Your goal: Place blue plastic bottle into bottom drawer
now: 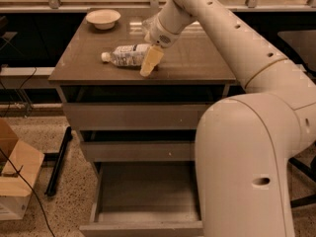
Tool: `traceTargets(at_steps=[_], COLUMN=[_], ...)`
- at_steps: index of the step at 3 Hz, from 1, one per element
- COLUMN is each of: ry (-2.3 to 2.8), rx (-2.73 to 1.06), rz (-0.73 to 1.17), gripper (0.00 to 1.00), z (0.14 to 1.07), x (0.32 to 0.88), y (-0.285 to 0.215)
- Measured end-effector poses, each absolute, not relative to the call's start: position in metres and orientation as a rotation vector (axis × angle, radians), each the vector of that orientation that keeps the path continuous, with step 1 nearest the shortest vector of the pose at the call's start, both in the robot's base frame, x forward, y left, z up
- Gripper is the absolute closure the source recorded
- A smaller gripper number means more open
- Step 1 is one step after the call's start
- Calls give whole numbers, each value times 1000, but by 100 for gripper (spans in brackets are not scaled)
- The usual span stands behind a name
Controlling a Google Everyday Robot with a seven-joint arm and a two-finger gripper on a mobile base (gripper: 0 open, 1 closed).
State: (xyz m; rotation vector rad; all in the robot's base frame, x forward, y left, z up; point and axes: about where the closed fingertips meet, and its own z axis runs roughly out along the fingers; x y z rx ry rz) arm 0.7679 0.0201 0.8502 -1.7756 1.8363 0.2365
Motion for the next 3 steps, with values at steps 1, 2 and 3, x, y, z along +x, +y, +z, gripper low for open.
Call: traceTargets(at_steps=[1, 2, 3], ry=[1837, 1837, 1807], rx=[-1811, -1811, -1804], rz=[230, 230, 206], gripper=[49, 72, 96], z=[842, 842, 855], x=[767, 767, 752], y=[22, 22, 21])
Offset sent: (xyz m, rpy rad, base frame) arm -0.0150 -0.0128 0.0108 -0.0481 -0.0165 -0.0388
